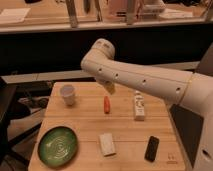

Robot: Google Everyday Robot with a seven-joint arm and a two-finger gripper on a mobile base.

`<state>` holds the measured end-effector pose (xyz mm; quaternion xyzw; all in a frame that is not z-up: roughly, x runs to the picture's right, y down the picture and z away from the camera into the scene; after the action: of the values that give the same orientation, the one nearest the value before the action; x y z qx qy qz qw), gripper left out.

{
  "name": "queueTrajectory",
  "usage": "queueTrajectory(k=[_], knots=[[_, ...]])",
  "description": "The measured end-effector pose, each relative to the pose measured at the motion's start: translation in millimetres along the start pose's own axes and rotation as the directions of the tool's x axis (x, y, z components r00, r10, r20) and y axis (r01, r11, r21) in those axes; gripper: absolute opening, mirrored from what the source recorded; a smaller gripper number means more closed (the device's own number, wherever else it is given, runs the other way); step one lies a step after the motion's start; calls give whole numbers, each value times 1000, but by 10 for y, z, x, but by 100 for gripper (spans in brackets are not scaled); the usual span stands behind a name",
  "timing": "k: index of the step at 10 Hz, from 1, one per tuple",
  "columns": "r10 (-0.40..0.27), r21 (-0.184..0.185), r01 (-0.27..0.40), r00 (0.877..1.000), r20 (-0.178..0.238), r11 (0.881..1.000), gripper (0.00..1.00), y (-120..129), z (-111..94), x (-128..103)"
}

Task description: Pick up the ceramic cup

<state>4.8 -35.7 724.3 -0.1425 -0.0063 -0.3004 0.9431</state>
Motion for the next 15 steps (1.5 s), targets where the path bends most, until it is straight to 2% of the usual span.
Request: queueTrajectory(k=[7,12,14,15], knots=[[-83,48,82,997,11,995,80,-342,40,-183],[-162,91,159,986,26,983,80,-632,70,-430],[-181,100,177,983,30,979,80,-660,99,-427],[-198,109,193,979,38,975,80,-724,110,-499]])
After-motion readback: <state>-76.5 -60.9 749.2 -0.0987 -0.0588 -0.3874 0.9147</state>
